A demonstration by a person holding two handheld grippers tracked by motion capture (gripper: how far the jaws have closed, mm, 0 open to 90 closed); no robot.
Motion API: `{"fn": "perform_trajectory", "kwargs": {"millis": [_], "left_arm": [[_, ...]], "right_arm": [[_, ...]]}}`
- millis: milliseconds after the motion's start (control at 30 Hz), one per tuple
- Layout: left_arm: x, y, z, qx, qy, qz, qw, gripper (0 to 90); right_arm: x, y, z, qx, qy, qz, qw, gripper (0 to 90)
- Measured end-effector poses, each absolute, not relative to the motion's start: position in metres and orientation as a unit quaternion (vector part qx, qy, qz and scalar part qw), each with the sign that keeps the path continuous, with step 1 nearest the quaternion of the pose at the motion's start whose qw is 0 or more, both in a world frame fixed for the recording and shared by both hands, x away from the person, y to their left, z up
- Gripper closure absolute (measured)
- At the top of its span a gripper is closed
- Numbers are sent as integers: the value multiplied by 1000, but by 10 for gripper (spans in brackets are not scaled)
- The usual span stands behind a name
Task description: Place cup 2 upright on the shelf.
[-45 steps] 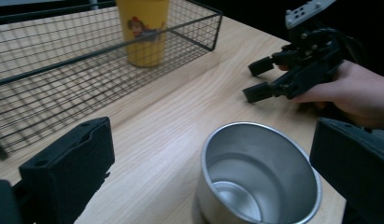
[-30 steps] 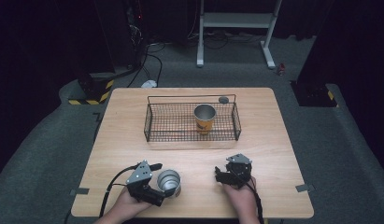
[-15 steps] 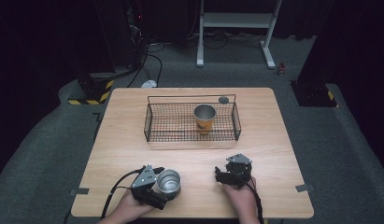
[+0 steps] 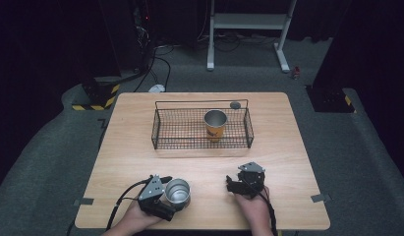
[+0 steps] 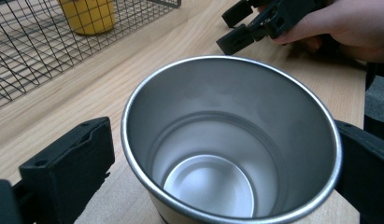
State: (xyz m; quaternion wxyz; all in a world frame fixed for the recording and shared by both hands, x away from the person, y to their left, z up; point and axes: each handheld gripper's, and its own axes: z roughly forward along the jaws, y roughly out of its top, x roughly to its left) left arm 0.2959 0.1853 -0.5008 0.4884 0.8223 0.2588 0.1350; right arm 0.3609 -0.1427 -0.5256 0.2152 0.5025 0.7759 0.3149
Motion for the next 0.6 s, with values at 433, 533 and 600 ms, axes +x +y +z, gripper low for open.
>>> {"fn": "perform_trajectory", "kwargs": {"millis": [433,533,600], "left_arm": [[291,182,-504,817,242,153,501,144],[292,183,-504,816,243,148,503,146],[293,184,-503,814,247,150,503,147]], "right_arm": [[361,-143,-525,504,775,316,213,134],[361,-143,-525,504,775,316,213,134],[361,-143,-525,504,775,316,213,134]]}}
